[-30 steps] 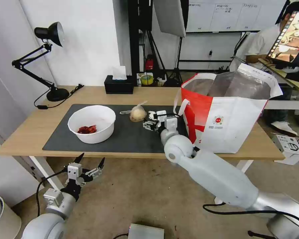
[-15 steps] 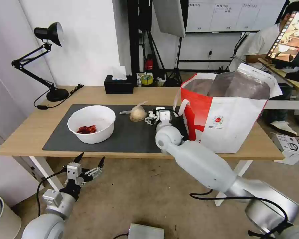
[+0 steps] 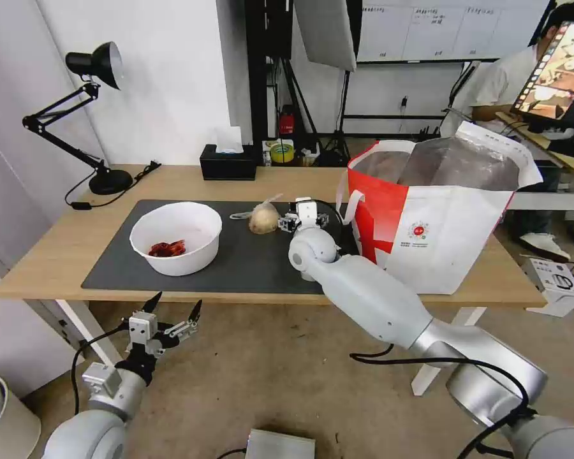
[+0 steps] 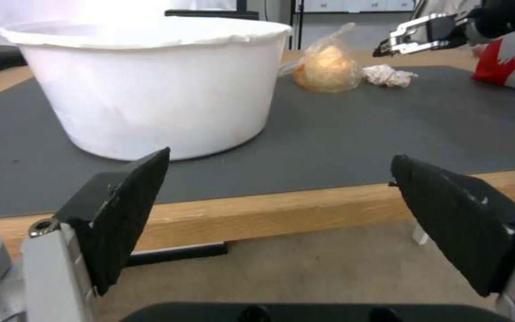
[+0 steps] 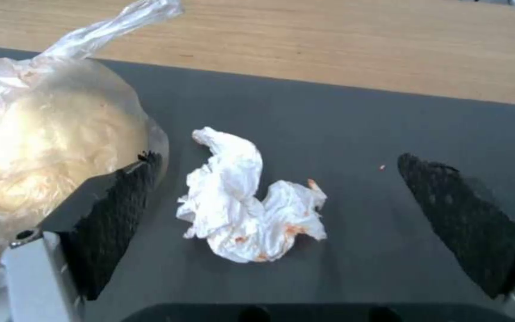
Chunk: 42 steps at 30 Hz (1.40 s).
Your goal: Pick up the trash from the table and place it into the takeout bag.
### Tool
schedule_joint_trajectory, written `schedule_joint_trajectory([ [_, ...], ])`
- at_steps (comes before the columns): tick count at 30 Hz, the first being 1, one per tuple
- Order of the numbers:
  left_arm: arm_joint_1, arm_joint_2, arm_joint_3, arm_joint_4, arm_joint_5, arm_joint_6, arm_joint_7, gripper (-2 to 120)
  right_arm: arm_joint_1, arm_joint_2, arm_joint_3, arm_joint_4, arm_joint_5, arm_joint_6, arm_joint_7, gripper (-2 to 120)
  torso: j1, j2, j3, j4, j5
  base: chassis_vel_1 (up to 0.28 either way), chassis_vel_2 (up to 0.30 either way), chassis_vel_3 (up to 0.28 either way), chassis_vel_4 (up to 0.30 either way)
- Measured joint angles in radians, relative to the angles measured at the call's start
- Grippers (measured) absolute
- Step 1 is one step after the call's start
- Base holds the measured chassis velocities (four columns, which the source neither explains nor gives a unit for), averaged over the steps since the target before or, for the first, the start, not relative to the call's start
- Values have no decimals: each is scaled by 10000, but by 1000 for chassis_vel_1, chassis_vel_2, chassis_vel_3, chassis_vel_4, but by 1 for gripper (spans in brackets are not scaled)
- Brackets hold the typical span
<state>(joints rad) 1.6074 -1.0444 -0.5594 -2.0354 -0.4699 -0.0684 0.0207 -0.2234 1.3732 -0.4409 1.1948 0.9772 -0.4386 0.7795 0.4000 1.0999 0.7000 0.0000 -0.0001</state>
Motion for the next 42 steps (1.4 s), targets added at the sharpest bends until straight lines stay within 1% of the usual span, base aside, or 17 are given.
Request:
schedule_joint_trajectory([
  [2,22,-88,10,-33,7,-1,0,100,158,160,-8,-249,171,-51,0,100,0,0,0,1,1,0,0,0,0],
  [9,122,-125,-69,-62,27,-46,0,100,289,344,-70,-519,279,-328,126,100,0,0,0,1,0,0,0,0,0],
  [18,124,-117,-124,-90,21,-76,-1,100,290,378,-71,-651,278,-512,317,100,0,0,0,1,1,0,0,0,0],
  [27,196,-102,-83,-120,29,-108,5,100,173,394,-42,-833,270,-695,209,100,-1,1,0,1,1,0,0,0,0],
  [39,179,46,-98,-131,3,-109,4,100,227,424,60,-1199,244,-610,-215,100,0,1,0,0,1,0,0,0,0],
  [40,173,45,-92,-125,3,-109,3,100,245,441,61,-1225,238,-595,-239,97,0,1,0,0,1,0,0,0,0],
  [41,173,45,-92,-125,3,-109,3,100,245,441,61,-1225,238,-595,-239,97,0,1,0,0,1,0,0,0,0],
  [42,163,44,-81,-118,3,-109,3,100,264,456,61,-1245,229,-558,-273,92,0,1,-1,1,1,0,0,0,0],
])
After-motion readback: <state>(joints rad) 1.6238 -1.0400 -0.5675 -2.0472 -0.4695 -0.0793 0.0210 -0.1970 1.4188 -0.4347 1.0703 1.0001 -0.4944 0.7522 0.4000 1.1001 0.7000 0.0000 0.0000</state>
